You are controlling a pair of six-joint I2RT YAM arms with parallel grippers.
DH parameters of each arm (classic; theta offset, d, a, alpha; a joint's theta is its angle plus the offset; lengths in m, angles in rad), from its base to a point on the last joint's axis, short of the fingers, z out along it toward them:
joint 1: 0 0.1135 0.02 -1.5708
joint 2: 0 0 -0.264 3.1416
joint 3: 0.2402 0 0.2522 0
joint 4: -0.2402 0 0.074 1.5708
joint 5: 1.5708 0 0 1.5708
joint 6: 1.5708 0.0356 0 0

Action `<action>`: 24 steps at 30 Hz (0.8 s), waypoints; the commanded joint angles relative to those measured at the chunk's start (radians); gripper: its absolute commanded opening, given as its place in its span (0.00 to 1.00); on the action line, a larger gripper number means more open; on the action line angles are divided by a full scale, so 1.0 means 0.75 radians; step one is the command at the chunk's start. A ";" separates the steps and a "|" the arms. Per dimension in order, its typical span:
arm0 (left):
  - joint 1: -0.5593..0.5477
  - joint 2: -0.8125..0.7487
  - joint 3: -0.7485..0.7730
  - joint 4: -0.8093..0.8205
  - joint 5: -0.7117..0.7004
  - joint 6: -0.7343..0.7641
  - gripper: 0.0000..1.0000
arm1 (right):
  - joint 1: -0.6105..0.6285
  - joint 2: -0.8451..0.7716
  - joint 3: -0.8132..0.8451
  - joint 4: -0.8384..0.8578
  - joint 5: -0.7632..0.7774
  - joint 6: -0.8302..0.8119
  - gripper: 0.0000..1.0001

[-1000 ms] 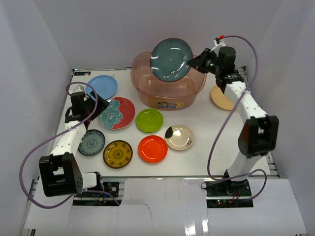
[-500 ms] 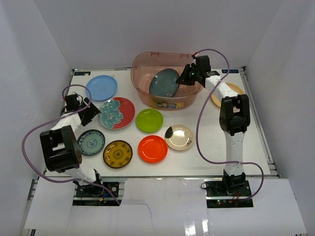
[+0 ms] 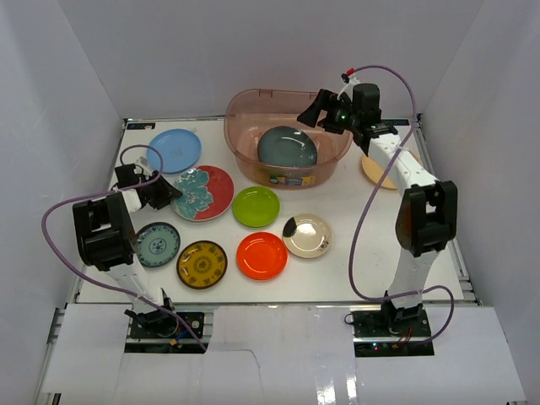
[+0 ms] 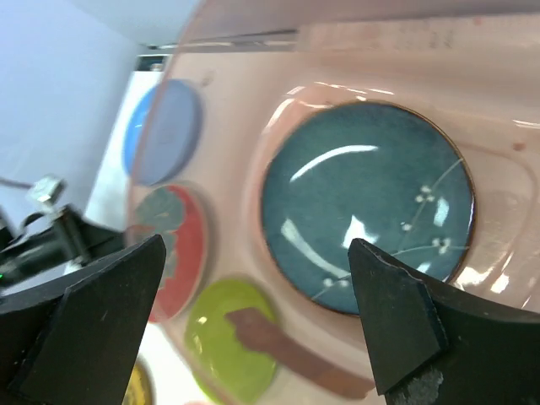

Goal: Place the plates into the plastic bin on the countertop

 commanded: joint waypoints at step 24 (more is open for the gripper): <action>0.007 -0.638 -0.350 0.361 0.301 -0.450 0.00 | 0.043 -1.269 -1.484 0.358 -0.026 -0.010 0.96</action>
